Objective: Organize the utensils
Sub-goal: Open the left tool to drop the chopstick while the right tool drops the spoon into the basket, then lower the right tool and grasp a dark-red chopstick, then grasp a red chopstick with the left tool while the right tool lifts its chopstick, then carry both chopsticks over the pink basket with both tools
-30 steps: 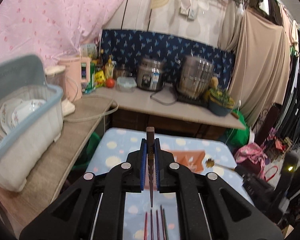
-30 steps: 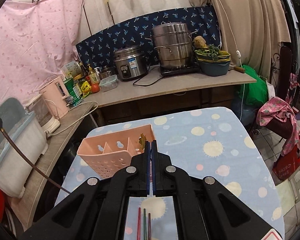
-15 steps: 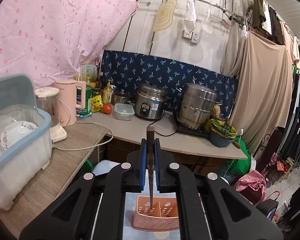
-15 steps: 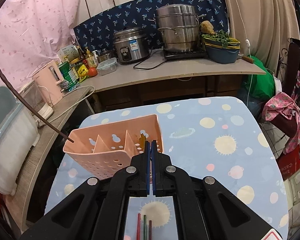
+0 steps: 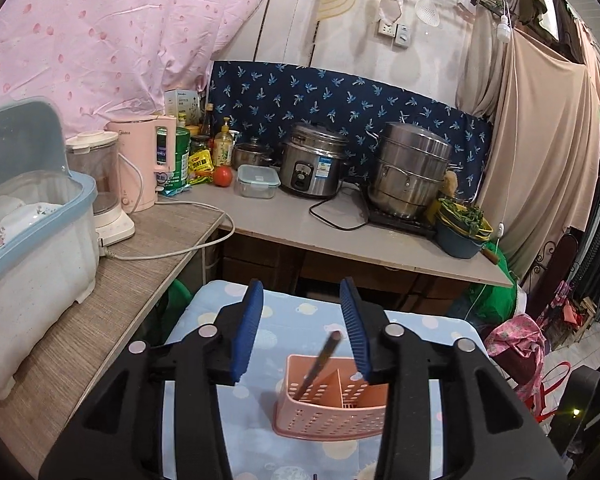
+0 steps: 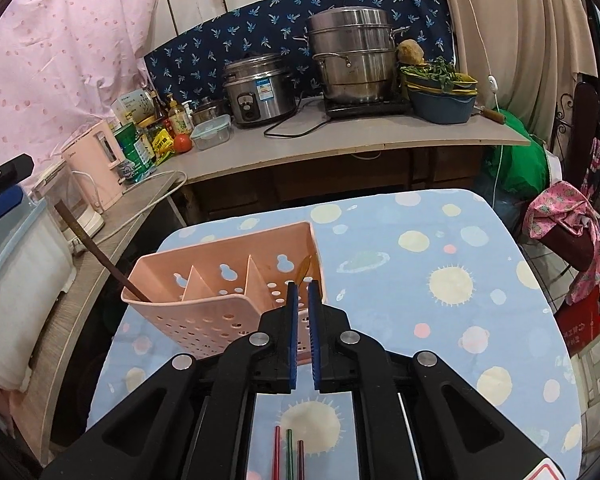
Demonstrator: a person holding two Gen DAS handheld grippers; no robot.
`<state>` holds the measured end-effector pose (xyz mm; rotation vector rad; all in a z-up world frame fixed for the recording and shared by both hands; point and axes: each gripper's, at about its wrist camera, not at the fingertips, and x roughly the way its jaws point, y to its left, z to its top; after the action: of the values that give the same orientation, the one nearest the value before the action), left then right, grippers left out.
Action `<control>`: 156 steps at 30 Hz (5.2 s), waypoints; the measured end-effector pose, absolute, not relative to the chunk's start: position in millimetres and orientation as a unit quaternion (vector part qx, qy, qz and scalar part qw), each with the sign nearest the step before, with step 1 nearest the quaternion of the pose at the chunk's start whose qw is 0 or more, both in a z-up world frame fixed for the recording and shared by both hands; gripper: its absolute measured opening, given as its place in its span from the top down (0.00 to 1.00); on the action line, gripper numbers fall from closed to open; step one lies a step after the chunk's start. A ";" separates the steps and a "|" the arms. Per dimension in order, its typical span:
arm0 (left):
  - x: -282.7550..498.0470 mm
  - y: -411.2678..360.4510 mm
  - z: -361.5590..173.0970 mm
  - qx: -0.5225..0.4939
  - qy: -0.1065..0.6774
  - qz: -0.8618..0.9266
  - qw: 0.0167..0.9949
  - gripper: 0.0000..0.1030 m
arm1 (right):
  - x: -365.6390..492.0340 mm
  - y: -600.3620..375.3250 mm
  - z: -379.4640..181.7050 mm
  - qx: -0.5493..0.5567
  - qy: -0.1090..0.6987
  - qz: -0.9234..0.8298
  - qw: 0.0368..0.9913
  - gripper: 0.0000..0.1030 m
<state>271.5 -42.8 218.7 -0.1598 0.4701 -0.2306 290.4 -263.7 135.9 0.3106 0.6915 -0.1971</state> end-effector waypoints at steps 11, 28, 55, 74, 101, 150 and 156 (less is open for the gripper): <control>235.2 -23.5 204.0 -0.089 0.285 -0.139 0.944 0.49 | 244.4 -251.9 140.5 0.168 0.328 -0.086 0.926 0.84; 141.8 -4.4 102.9 -0.039 0.376 -0.133 0.916 0.49 | 135.2 -216.9 76.2 0.165 0.397 -0.075 0.900 0.82; 74.8 -2.7 14.9 0.015 0.453 -0.132 0.882 0.49 | 81.8 -182.8 3.6 0.140 0.474 -0.063 0.867 0.81; 65.7 -8.0 -5.0 0.029 0.479 -0.137 0.867 0.49 | 79.5 -182.8 -0.4 0.139 0.470 -0.065 0.869 0.82; 54.5 -2.9 -19.4 0.041 0.503 -0.137 0.852 0.77 | 74.4 -186.4 -2.9 0.133 0.471 -0.074 0.869 0.92; 94.0 31.6 119.8 -0.036 0.410 -0.170 0.895 0.93 | 89.9 -226.7 151.6 0.166 0.312 -0.094 0.931 0.93; 104.1 28.2 142.6 -0.045 0.391 -0.173 0.903 0.93 | 92.9 -227.6 160.9 0.165 0.301 -0.092 0.935 0.93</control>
<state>104.1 28.2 142.6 -0.0928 0.8077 -0.3576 92.9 -227.6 160.9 0.3367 0.6153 -0.1875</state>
